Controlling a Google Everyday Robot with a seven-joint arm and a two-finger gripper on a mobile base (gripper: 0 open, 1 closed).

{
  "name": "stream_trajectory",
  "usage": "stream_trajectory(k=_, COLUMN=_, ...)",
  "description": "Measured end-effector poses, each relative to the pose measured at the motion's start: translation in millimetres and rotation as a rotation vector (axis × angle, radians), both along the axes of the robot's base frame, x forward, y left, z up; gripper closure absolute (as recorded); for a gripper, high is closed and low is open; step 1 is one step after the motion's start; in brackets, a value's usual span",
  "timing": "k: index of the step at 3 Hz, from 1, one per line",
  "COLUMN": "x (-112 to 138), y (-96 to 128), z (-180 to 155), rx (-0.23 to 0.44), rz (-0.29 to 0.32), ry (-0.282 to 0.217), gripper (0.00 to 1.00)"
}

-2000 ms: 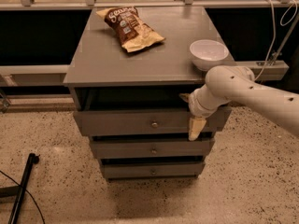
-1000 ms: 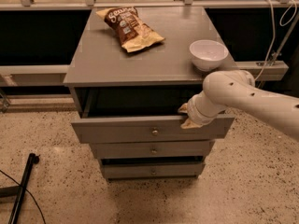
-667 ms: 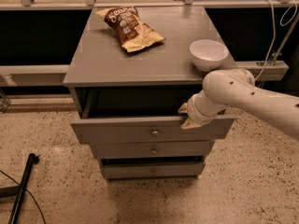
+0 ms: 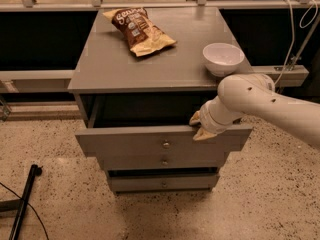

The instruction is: Open top drawer

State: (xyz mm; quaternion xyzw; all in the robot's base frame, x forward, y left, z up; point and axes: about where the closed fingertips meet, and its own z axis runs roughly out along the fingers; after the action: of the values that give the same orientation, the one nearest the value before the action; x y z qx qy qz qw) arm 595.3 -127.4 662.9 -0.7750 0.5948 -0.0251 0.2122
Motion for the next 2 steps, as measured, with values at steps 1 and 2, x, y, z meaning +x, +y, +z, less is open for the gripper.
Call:
stream_trajectory(k=1, x=0.0, y=0.0, z=0.0, rx=0.0, rz=0.0, ry=0.0, gripper=0.13)
stream_trajectory(k=2, x=0.0, y=-0.1, z=-0.7, rx=-0.003, rz=0.0, ry=0.006, gripper=0.0)
